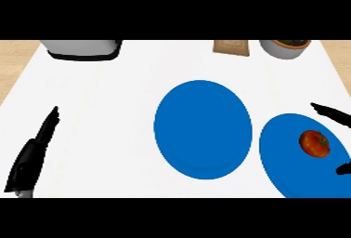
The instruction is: Pick the tomato from the plate and place it in the plate
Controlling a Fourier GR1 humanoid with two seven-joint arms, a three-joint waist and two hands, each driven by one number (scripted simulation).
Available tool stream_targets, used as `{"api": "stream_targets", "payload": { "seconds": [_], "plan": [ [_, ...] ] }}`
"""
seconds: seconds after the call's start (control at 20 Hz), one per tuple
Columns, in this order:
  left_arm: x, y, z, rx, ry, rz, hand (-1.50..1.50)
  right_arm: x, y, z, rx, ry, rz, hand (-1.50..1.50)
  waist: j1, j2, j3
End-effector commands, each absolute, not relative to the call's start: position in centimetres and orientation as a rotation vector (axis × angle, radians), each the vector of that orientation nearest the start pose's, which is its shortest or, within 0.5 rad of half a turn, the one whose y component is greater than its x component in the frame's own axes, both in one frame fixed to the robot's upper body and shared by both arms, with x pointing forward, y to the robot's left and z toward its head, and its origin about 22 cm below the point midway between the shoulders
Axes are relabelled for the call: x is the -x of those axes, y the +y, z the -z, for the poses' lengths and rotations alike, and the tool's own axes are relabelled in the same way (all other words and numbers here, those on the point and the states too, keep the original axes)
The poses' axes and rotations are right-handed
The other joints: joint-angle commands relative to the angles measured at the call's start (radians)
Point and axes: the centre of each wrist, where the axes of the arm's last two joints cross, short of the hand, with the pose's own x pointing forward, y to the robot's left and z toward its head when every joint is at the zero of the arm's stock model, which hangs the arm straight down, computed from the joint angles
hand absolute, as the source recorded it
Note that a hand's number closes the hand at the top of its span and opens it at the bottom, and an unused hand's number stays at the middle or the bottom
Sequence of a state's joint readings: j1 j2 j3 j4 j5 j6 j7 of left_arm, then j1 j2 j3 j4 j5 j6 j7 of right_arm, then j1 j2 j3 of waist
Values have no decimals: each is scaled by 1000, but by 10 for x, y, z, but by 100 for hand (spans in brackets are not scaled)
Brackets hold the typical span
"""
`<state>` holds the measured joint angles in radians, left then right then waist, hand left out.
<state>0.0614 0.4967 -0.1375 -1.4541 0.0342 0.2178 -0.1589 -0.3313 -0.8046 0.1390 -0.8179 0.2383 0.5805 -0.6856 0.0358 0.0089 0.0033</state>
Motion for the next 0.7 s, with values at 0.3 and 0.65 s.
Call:
{"api": "stream_targets", "payload": {
  "seconds": [0.3, 0.65],
  "plan": [
    [-226, 333, 1, -433, -1531, 300, 0, -300, -456, -16, -196, -1356, -1064, -150, -5, -1, -1],
    [-219, 325, -3, -451, -1531, 307, 0, -294, -457, -6, -219, -1334, -1098, -150, -16, -7, -1]
  ]
}}
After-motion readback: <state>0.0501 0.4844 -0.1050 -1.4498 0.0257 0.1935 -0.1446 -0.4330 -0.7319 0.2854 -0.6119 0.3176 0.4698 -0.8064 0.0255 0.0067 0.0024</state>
